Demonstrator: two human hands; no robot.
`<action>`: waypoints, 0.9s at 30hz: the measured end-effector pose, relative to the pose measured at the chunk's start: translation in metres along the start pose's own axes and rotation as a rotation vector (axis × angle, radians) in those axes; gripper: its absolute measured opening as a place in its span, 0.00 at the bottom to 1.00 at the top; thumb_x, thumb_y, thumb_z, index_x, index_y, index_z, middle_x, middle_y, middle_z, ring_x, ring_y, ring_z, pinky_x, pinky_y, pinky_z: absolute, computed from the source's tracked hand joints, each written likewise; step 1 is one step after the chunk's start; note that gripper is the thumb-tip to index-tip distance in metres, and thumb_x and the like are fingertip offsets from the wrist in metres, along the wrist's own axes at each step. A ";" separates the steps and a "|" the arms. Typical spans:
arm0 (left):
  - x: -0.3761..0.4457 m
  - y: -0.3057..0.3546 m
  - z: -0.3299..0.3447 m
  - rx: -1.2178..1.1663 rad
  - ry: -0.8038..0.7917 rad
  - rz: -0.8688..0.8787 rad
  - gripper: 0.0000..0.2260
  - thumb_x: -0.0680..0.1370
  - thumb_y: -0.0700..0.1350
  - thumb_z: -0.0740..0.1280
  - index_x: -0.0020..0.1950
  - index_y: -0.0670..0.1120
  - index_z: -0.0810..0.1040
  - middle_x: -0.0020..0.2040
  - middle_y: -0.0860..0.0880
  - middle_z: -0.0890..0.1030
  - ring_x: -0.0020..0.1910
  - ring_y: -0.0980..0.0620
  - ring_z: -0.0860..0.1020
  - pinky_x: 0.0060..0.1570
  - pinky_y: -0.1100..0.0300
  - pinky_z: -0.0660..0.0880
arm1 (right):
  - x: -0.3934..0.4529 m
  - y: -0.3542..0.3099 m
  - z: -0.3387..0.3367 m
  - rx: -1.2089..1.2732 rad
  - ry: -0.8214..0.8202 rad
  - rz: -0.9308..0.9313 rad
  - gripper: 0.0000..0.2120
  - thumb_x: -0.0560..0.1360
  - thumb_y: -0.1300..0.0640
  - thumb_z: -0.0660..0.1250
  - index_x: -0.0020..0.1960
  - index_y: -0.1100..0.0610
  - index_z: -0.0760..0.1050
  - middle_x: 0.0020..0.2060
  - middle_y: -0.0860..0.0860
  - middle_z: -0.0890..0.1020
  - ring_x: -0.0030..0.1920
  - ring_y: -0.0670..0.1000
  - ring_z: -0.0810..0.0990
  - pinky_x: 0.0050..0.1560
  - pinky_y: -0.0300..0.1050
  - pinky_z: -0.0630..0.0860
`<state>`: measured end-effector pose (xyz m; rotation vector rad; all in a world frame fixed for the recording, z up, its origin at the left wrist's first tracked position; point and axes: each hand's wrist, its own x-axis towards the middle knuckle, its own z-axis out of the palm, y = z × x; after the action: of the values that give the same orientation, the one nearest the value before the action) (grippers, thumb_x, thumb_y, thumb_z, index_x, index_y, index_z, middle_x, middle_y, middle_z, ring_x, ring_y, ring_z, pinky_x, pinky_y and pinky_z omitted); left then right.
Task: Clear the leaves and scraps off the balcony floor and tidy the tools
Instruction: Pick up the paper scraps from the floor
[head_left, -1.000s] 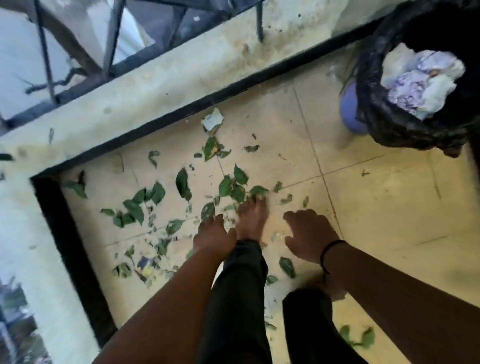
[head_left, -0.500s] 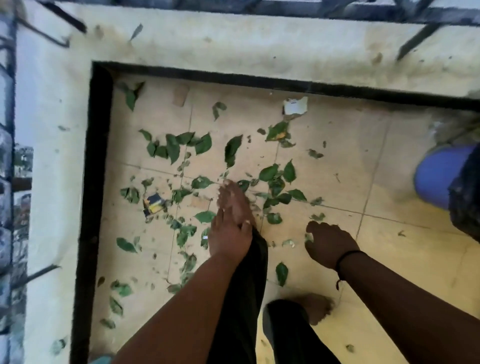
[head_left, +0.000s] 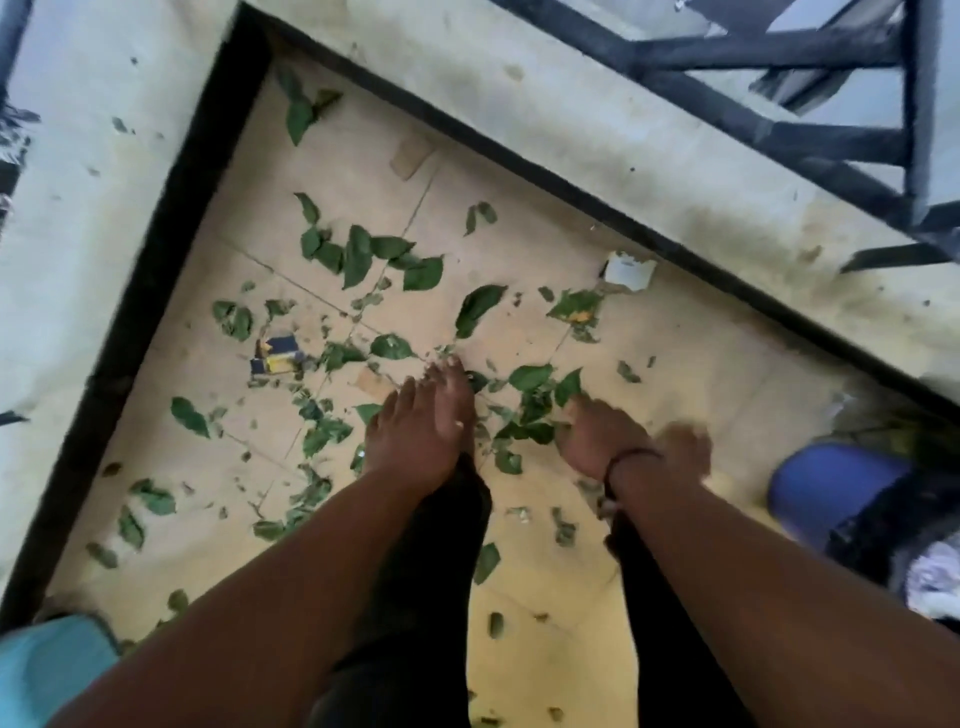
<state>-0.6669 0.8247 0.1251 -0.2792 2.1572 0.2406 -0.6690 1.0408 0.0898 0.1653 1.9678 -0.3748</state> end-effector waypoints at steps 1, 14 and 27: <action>0.004 0.000 0.004 -0.011 0.003 -0.020 0.31 0.80 0.55 0.58 0.80 0.47 0.53 0.80 0.45 0.54 0.78 0.46 0.54 0.75 0.49 0.53 | 0.009 0.004 -0.010 -0.028 0.000 0.004 0.22 0.78 0.48 0.59 0.70 0.54 0.65 0.62 0.57 0.75 0.60 0.60 0.75 0.59 0.54 0.73; 0.011 0.061 0.063 -0.376 0.018 -0.255 0.32 0.80 0.56 0.62 0.80 0.47 0.55 0.80 0.44 0.53 0.78 0.42 0.55 0.74 0.44 0.57 | 0.060 0.106 -0.106 -0.361 0.103 0.001 0.19 0.79 0.50 0.58 0.68 0.55 0.66 0.62 0.57 0.74 0.59 0.61 0.75 0.57 0.54 0.74; 0.041 0.023 0.069 -0.339 0.075 -0.067 0.29 0.80 0.54 0.63 0.78 0.48 0.58 0.79 0.44 0.57 0.76 0.41 0.60 0.72 0.45 0.60 | 0.157 0.065 -0.096 -0.312 0.321 -0.026 0.27 0.78 0.57 0.59 0.76 0.54 0.58 0.71 0.58 0.66 0.63 0.63 0.73 0.59 0.55 0.74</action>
<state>-0.6423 0.8614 0.0538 -0.5606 2.1696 0.5669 -0.7986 1.1256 -0.0291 -0.0015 2.3186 -0.0543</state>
